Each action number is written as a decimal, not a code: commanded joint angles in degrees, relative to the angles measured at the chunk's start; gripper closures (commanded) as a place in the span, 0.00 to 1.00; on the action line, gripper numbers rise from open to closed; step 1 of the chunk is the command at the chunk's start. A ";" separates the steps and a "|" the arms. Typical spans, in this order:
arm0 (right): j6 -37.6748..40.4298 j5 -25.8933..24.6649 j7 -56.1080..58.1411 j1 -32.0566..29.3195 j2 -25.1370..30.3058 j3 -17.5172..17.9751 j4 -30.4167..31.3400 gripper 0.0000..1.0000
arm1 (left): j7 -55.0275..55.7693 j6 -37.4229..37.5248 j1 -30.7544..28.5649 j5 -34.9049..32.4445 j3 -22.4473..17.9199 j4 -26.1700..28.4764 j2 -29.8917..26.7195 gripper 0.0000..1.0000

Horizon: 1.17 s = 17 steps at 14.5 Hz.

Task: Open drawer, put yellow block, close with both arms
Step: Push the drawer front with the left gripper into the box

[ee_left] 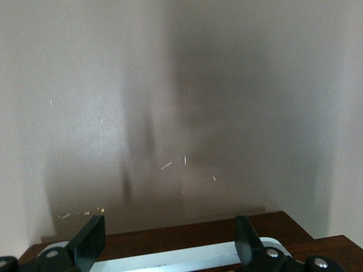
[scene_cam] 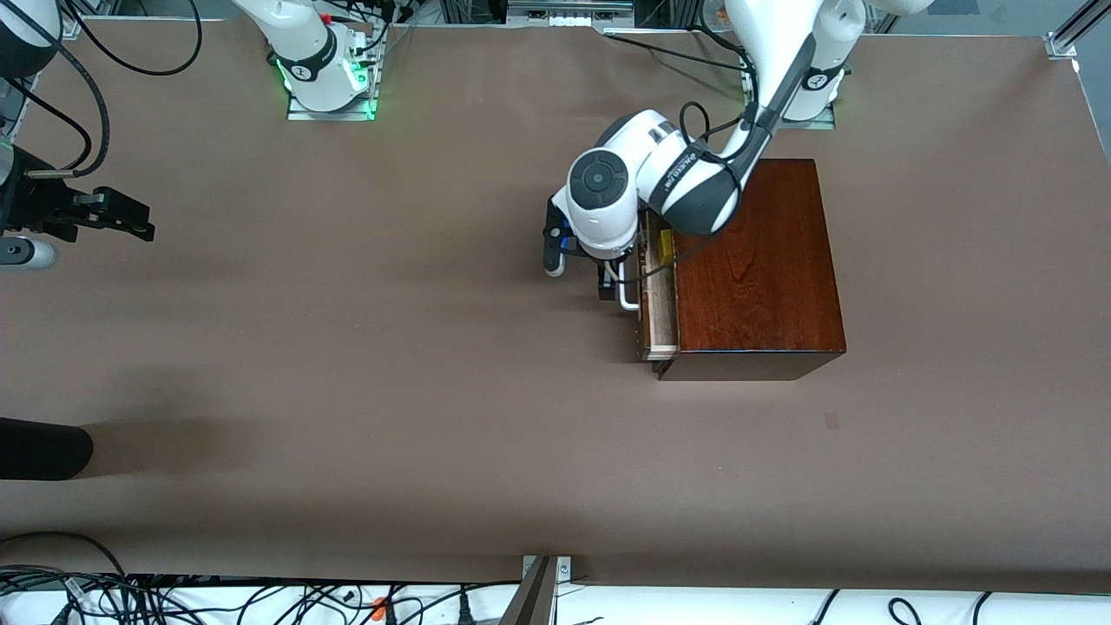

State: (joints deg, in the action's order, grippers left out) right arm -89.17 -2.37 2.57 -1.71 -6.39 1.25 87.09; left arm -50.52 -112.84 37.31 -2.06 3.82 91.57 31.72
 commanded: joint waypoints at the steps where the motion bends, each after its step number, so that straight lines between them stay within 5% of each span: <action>1: -0.57 0.88 -0.20 -0.84 0.32 0.59 0.62 0.00 | -2.04 1.92 -1.88 -3.74 -0.13 0.45 -1.31 0.00; 12: -0.48 0.79 -0.20 -0.75 0.32 0.68 0.53 0.00 | -3.45 2.89 -4.26 -3.22 0.58 0.27 -2.46 0.00; 17: -0.48 0.79 -0.20 -0.75 0.32 0.59 0.53 0.00 | 5.76 4.46 -4.08 -1.81 3.65 0.01 -7.10 0.00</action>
State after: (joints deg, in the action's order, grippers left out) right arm -89.32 -2.36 2.57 -1.71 -6.50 1.26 87.10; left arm -48.99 -110.99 33.43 -3.37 6.31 91.21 28.59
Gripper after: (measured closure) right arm 0.000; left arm 0.000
